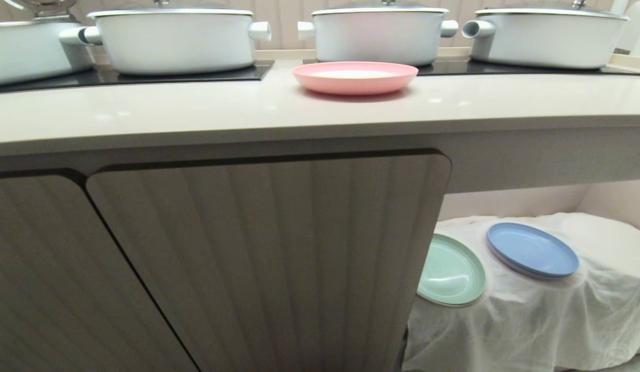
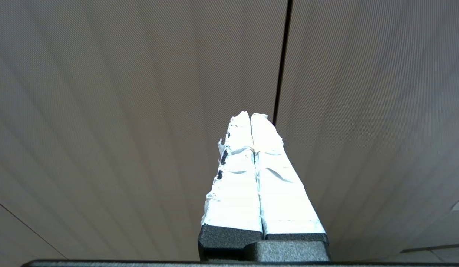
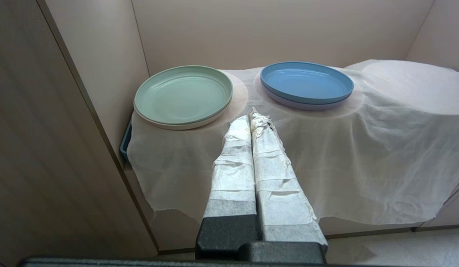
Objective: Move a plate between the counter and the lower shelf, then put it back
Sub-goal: Pick up the plate
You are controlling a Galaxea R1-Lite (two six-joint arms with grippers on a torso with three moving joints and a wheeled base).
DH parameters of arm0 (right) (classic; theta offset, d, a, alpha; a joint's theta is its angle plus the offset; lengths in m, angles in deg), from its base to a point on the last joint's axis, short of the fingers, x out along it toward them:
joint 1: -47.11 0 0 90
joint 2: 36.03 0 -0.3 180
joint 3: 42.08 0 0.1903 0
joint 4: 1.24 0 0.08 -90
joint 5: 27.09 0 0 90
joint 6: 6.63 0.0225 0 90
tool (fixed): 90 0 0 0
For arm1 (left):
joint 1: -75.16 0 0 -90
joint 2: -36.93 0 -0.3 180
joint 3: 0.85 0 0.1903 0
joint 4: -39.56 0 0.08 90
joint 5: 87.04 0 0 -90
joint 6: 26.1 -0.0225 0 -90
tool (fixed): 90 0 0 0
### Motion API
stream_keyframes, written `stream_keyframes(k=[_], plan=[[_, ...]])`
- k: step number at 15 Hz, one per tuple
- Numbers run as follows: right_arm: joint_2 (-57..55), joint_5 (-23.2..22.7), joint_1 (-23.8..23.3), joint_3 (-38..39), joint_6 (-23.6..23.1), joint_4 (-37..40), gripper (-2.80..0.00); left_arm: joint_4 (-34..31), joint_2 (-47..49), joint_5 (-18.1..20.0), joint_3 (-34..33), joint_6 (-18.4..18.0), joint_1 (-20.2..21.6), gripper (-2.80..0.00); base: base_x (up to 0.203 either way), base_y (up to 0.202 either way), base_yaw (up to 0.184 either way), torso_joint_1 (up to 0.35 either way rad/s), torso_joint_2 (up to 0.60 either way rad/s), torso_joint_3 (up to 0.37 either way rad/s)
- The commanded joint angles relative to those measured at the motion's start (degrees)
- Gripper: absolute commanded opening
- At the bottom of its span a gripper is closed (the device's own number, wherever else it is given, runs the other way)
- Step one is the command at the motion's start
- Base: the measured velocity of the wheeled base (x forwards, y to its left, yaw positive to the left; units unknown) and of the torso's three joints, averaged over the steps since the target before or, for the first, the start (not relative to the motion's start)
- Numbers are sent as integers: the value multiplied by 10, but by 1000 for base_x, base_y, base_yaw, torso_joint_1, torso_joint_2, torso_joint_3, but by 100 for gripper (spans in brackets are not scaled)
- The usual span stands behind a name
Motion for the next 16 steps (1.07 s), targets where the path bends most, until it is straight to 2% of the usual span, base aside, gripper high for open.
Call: stream_keyframes(k=[1,16], plan=[[0,0,-1,0,0,0,-280,0,0,0,0,0,0,-280,0,0,0,0,0,0],[0,0,-1,0,0,0,-280,0,0,0,0,0,0,-280,0,0,0,0,0,0]])
